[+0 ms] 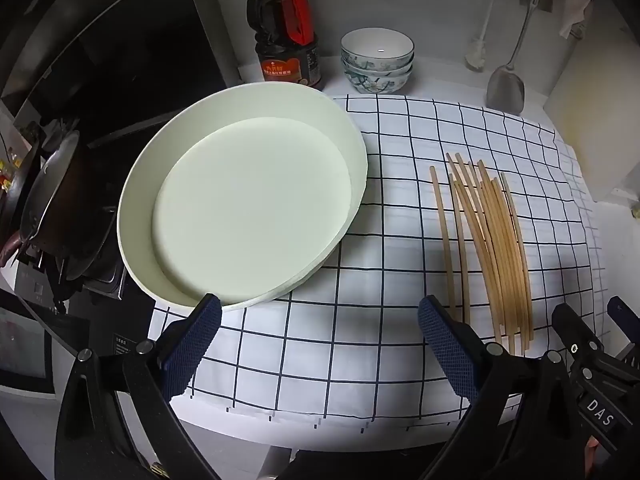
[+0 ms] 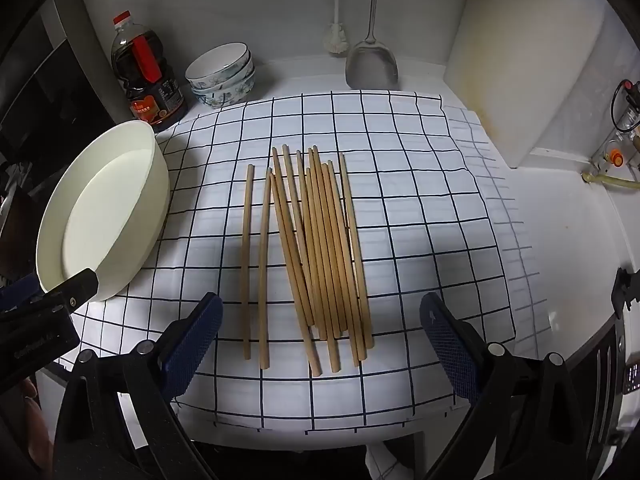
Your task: Organize utensils
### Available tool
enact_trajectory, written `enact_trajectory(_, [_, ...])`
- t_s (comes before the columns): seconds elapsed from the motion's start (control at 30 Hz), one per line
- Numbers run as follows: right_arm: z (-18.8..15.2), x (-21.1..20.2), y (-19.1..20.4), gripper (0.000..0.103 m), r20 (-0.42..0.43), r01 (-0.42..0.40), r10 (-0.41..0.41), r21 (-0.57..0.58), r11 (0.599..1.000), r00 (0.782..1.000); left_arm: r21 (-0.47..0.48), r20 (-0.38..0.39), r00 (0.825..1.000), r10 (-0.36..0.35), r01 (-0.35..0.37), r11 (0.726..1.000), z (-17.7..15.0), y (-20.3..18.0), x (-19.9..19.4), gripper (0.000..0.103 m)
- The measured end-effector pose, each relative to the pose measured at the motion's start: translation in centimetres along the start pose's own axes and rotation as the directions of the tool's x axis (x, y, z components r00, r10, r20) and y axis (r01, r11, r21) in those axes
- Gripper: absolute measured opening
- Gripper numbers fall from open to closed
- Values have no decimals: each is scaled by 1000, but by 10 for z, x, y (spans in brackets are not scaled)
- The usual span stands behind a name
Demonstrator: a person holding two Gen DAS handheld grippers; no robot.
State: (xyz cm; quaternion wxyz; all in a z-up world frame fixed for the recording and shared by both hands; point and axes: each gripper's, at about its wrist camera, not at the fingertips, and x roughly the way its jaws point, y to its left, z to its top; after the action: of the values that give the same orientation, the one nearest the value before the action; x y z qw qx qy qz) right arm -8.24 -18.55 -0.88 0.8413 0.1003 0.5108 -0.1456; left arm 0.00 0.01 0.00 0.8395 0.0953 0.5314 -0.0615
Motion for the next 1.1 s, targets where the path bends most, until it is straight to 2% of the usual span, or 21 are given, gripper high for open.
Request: enact_trajectory(1.1, [-1,-3,1,94,5,-5,5,1,1000,1000,-11,10,1000,-16,16,1000,4,8,-5,97])
